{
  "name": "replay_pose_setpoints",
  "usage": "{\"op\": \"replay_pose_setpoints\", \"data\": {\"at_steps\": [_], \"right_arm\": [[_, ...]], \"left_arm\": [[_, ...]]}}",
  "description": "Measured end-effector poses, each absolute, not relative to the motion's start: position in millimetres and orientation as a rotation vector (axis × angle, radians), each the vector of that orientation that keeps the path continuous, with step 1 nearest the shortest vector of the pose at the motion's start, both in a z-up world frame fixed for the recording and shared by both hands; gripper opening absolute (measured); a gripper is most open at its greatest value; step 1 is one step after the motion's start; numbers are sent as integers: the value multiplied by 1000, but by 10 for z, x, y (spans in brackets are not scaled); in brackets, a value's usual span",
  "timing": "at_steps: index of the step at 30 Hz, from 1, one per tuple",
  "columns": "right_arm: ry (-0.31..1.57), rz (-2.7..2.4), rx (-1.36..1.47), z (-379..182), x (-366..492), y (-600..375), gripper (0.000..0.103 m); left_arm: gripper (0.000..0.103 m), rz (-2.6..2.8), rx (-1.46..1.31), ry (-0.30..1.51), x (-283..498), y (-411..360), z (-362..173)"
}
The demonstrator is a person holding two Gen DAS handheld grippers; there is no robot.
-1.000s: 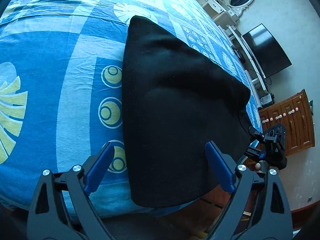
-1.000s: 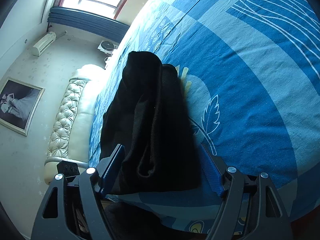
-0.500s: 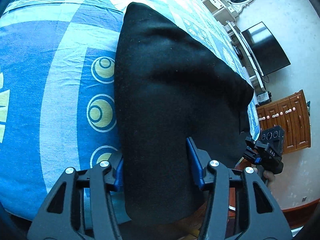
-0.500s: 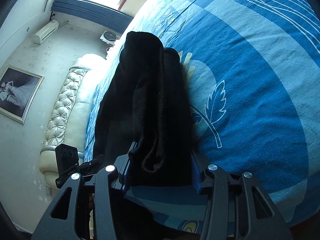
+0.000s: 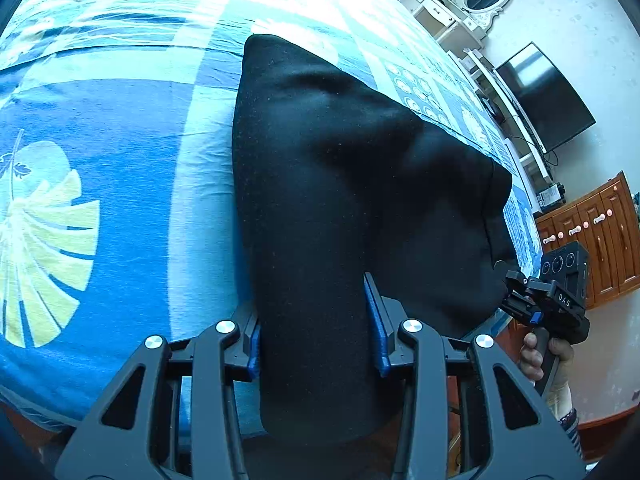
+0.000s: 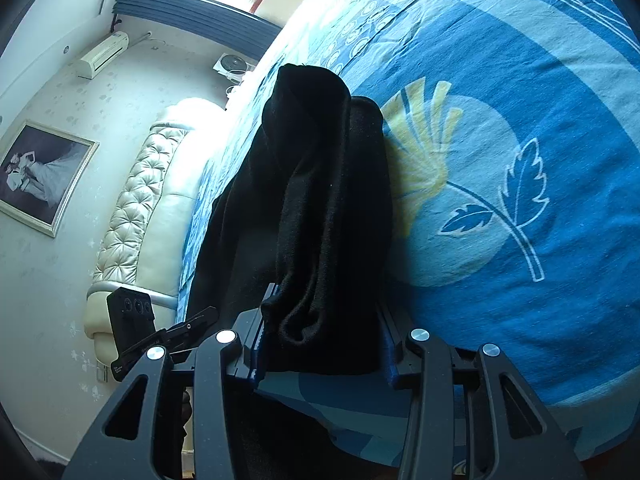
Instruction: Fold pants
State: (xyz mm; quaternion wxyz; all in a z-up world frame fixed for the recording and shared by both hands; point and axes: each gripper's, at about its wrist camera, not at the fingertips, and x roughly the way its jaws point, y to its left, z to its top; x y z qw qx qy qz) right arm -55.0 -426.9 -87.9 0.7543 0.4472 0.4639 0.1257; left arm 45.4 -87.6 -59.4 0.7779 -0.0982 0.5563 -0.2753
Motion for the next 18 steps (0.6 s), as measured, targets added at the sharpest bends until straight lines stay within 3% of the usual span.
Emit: {"op": "replay_pose_setpoints", "data": {"at_steps": [18], "right_arm": [[1087,443,929,-998,-58,-3195,43]], "left_arm": [[40,-436,-224,1178,417,194,-513]]}}
